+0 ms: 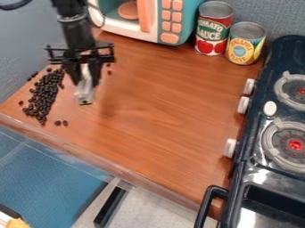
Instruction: Sweep into pile
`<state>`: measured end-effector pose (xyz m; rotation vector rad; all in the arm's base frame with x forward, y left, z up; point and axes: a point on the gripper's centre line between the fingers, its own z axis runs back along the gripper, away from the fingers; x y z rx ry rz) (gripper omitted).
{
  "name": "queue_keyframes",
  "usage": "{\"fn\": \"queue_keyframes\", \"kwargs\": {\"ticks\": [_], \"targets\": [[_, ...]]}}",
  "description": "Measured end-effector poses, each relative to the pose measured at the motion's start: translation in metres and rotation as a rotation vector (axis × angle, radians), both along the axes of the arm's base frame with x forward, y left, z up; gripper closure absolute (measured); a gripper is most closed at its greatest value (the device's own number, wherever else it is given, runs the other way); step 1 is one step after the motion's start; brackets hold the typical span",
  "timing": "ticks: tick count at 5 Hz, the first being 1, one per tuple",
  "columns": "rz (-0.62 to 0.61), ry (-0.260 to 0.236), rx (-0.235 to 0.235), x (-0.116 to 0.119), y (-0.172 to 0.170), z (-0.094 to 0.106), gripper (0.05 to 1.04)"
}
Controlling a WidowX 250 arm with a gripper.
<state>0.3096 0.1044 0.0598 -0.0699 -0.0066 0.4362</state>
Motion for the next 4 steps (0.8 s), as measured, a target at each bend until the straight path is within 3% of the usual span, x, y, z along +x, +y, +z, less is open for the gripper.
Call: {"fn": "queue_keyframes", "kwargs": {"ticks": [1, 2, 4], "targets": [[0.038, -0.016, 0.018, 0.024, -0.018, 0.001, 0.716], [0.079, 0.050, 0.026, 0.044, -0.026, -0.022, 0.716], [0.122, 0.079, 0.085, 0.069, -0.023, -0.044, 0.715]]}}
